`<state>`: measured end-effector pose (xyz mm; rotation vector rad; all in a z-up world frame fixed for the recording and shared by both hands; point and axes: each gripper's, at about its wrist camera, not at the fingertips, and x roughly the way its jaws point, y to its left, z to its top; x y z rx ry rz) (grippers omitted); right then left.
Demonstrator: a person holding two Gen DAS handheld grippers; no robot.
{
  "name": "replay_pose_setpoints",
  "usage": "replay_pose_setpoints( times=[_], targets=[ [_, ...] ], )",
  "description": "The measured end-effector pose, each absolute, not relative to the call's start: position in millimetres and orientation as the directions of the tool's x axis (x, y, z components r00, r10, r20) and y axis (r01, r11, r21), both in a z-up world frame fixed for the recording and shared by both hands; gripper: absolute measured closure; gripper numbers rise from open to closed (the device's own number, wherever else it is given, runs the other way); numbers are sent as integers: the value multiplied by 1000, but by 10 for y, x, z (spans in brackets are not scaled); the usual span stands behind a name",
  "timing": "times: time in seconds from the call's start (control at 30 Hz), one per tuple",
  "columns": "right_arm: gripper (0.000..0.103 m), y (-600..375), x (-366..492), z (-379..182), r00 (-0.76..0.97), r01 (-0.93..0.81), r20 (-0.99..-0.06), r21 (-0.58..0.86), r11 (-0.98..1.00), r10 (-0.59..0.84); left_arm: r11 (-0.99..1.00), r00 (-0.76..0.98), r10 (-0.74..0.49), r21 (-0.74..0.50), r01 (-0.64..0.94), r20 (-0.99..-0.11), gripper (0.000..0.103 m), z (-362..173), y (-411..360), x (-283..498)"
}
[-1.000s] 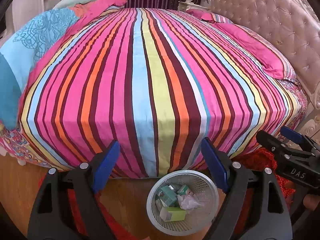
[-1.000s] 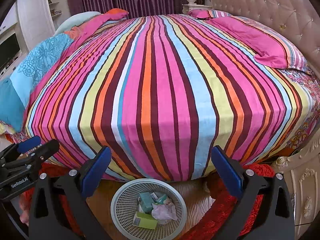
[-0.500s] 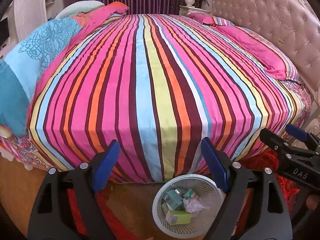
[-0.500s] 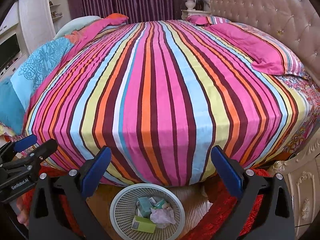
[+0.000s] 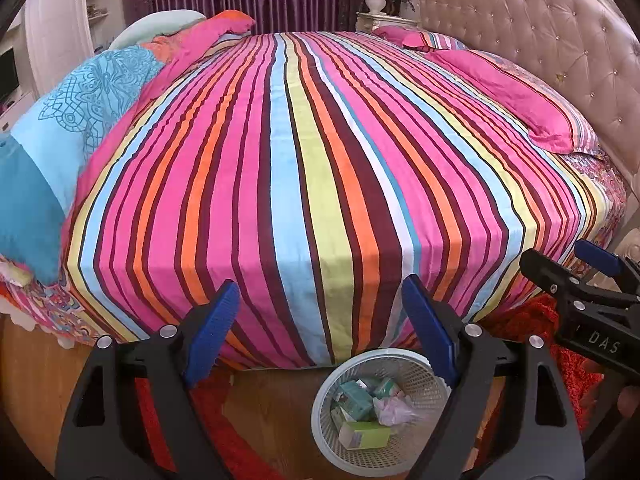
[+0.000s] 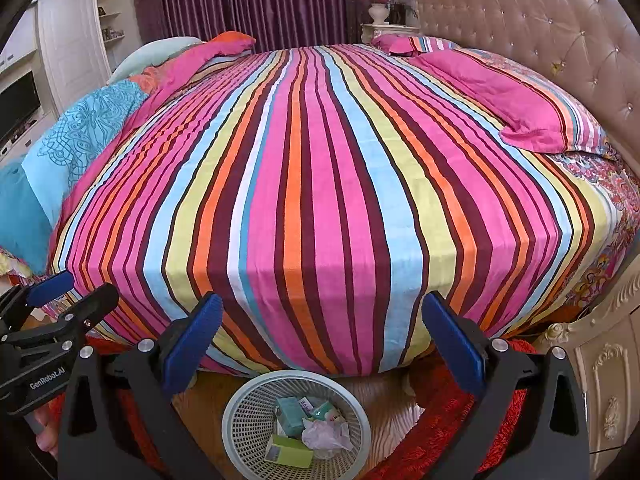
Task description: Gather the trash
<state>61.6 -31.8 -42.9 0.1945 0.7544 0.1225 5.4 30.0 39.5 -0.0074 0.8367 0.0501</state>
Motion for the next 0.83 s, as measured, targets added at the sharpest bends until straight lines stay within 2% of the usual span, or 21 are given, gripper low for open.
replay_pose_setpoints(
  times=[0.47, 0.83],
  targets=[
    [7, -282, 574, -301, 747, -48, -640, 216, 975, 178, 998, 700, 63, 32, -57, -711, 22, 497, 254, 24],
    [7, -310, 565, -296, 749, -42, -637, 229, 973, 182, 998, 686, 50, 15, -58, -726, 22, 527, 277, 31]
  ],
)
